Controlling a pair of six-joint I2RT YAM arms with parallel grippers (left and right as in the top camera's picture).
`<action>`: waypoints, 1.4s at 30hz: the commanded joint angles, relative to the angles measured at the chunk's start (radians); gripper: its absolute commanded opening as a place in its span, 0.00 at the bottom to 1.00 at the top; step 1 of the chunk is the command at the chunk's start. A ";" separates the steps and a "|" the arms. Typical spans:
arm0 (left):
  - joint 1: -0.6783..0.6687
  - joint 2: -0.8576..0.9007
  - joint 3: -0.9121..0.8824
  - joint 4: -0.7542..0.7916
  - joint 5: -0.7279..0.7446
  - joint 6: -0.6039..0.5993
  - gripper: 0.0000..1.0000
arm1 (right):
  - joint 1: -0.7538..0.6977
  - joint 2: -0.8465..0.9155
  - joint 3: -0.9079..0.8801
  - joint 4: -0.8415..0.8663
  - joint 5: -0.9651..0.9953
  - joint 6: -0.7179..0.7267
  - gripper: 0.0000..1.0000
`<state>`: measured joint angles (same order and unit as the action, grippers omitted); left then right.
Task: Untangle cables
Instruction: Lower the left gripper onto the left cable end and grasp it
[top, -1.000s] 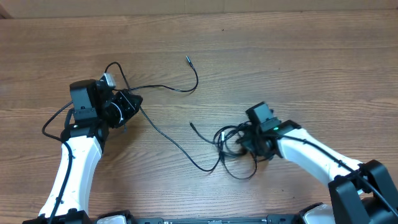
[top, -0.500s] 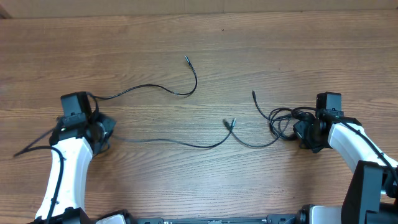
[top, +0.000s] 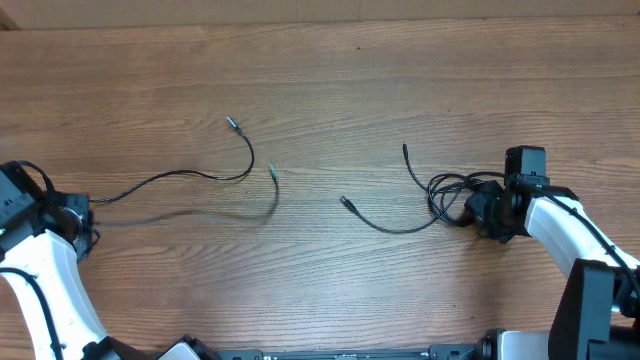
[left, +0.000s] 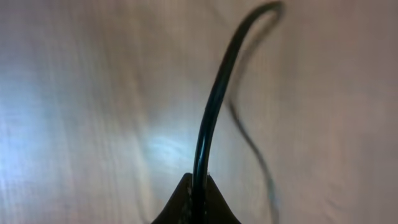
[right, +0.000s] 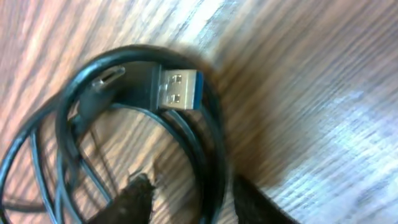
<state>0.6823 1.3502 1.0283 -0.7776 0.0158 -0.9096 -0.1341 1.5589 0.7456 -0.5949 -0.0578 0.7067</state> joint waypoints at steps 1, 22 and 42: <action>-0.031 -0.011 0.023 -0.020 0.137 0.035 0.04 | 0.005 0.028 -0.026 -0.016 0.010 -0.002 0.71; -0.531 0.184 0.023 0.327 0.010 -0.415 0.08 | 0.032 0.028 -0.027 -0.089 -0.247 0.000 1.00; -0.647 0.417 0.024 0.443 0.138 -0.479 0.04 | 0.058 0.028 -0.033 -0.016 -0.258 -0.001 1.00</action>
<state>0.0219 1.7622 1.0405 -0.3359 0.0795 -1.4139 -0.0898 1.5475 0.7570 -0.6506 -0.3065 0.7116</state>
